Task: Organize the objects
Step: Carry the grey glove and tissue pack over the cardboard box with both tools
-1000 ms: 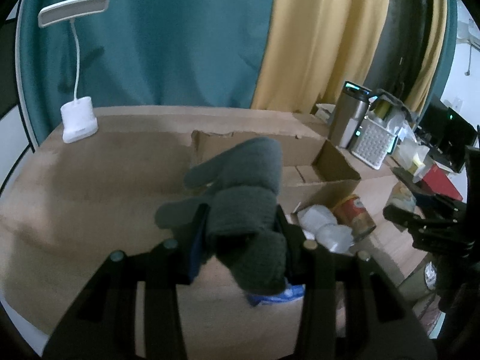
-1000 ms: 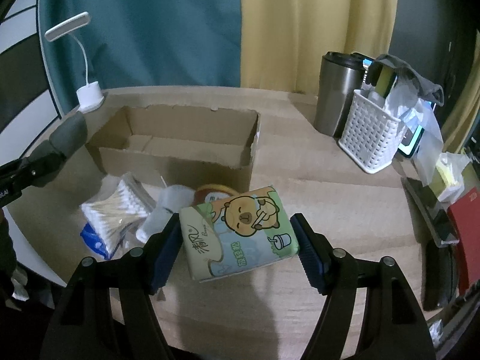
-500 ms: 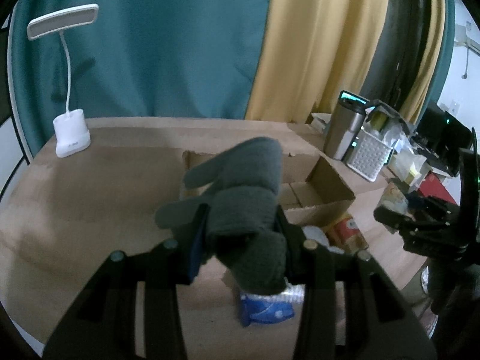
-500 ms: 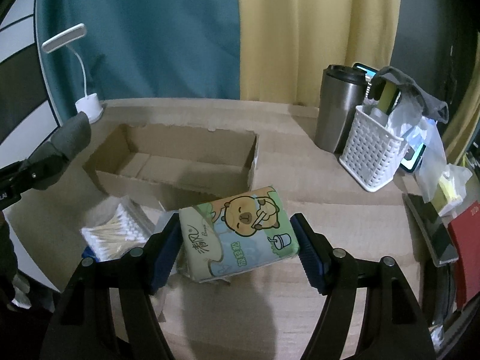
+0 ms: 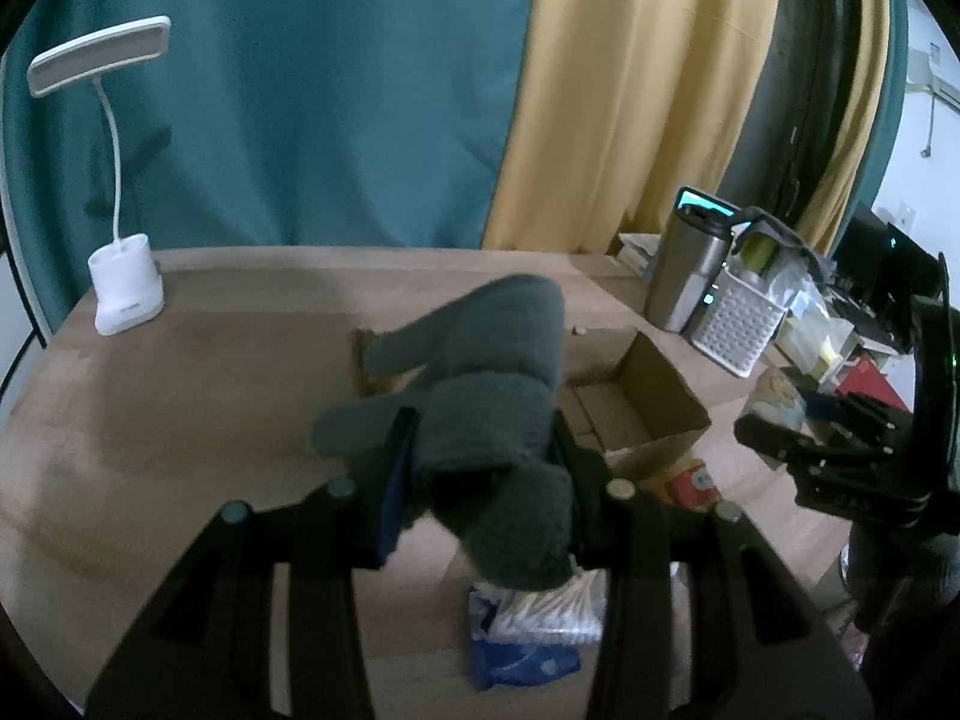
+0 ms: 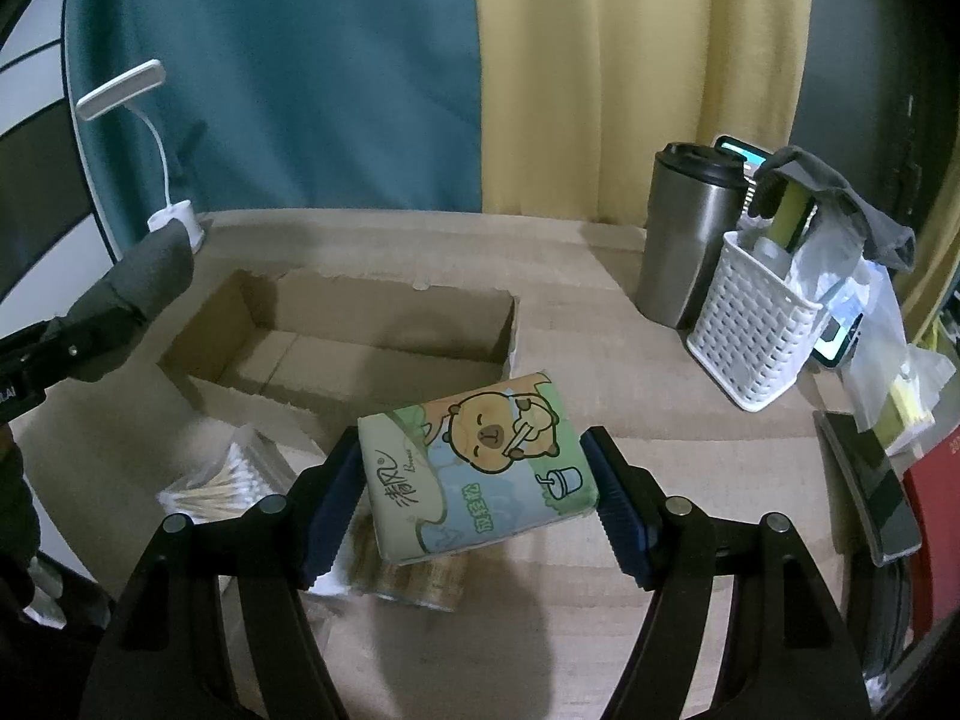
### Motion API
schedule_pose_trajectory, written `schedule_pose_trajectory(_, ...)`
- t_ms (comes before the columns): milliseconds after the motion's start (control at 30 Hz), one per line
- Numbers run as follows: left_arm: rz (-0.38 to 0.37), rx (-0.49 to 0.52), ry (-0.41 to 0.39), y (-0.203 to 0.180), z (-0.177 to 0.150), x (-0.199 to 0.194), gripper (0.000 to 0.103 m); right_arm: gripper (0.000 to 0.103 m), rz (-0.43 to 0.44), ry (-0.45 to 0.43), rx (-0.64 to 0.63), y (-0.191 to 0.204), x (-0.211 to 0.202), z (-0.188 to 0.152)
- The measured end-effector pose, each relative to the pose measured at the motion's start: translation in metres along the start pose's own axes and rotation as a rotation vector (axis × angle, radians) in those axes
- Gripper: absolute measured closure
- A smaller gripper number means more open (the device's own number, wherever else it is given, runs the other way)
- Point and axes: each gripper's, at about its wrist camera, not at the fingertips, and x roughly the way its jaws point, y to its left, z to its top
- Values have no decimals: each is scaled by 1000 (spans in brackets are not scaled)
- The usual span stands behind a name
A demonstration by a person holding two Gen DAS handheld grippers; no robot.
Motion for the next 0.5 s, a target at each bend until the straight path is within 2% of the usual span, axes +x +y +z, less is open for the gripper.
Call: schedule_pose_trajectory(500,-12,0,15,-2,11,23,61,28,16,6,14,-8,21,17)
